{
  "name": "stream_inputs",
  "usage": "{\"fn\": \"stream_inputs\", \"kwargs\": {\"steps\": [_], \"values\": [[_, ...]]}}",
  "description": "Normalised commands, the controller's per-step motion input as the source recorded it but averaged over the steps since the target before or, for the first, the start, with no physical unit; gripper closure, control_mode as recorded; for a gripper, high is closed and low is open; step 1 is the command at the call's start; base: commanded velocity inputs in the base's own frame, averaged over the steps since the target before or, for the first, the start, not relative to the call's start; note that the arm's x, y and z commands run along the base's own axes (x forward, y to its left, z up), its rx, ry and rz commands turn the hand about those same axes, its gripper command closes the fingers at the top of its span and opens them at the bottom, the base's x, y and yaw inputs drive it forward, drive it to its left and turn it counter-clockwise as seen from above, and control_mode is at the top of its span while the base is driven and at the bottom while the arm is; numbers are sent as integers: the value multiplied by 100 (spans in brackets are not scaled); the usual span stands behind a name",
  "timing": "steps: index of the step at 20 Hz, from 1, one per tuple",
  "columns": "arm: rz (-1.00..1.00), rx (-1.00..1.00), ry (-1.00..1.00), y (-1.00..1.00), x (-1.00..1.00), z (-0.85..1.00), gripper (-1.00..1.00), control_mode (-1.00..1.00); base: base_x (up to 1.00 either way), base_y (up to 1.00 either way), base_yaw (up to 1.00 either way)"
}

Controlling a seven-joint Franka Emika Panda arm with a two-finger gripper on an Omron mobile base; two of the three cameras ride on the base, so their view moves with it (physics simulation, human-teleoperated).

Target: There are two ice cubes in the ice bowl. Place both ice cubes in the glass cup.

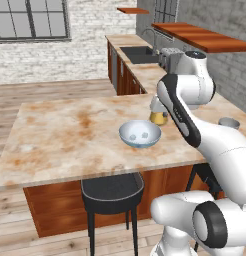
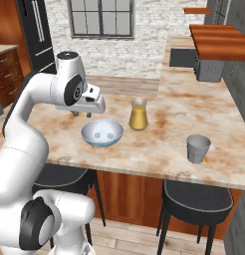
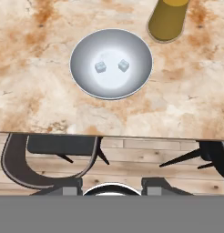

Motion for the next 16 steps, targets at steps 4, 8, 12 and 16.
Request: {"fn": "stream_inputs", "kwargs": {"steps": [4, 8, 12, 16], "values": [[-1, 0, 0, 0, 17, -10, -100, -100, 0, 0, 0], [-8, 1, 0, 0, 43, -14, -100, -100, 0, 0, 0], [-7, 4, 0, 0, 42, -12, -100, -100, 0, 0, 0], [-6, 3, 0, 1, 51, -24, -100, -100, 0, 0, 0]]}}
